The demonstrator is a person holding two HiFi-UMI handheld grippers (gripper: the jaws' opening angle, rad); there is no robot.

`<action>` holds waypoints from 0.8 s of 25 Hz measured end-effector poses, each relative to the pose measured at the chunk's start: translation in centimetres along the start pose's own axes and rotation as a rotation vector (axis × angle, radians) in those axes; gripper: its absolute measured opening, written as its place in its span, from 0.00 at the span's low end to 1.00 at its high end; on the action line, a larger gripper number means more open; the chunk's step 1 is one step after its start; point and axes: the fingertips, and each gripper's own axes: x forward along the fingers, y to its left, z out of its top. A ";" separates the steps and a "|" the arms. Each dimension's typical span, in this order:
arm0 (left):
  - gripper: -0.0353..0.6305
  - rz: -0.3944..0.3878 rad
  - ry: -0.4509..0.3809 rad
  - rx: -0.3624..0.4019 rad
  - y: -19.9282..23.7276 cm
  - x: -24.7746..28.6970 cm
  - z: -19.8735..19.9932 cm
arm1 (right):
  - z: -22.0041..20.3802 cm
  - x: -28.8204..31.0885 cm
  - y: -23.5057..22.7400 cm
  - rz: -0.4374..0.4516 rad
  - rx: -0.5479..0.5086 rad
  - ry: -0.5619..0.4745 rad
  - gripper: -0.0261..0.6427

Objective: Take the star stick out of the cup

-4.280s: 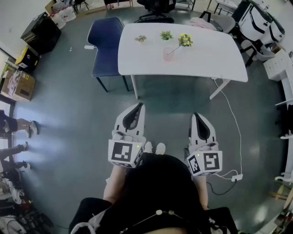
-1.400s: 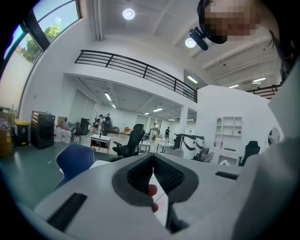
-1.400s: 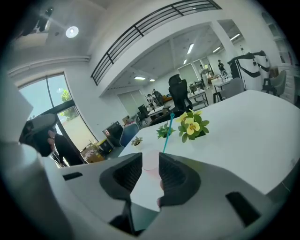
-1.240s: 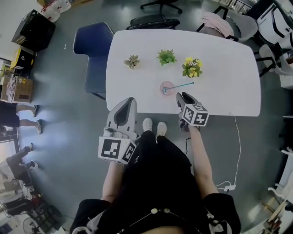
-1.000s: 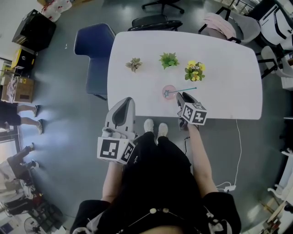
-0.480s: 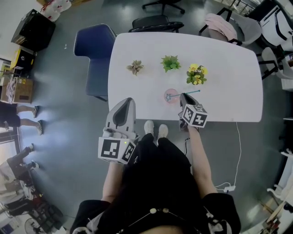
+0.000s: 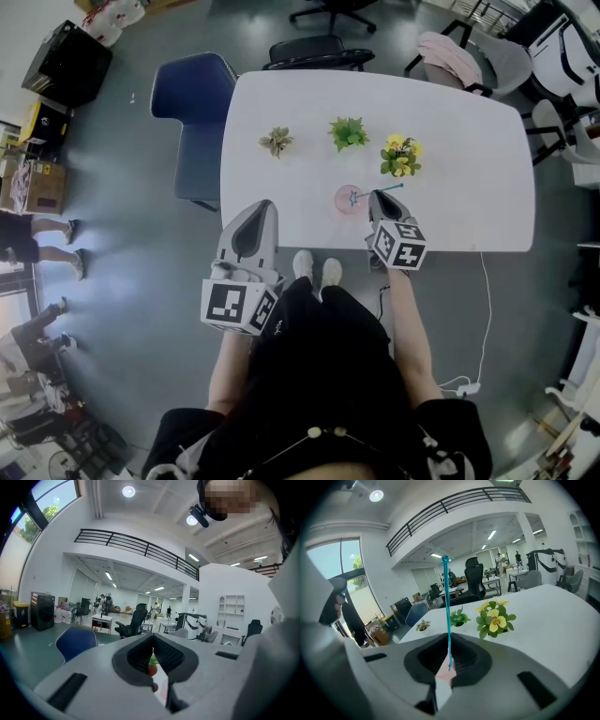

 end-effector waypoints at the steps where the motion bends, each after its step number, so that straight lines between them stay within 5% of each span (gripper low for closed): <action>1: 0.06 -0.002 -0.001 0.000 0.0 0.0 0.0 | 0.5 -0.4 0.3 0.003 -0.018 -0.010 0.07; 20: 0.06 -0.028 -0.035 -0.006 -0.3 0.1 1.0 | 9.2 -9.4 8.2 0.108 -0.251 -0.096 0.07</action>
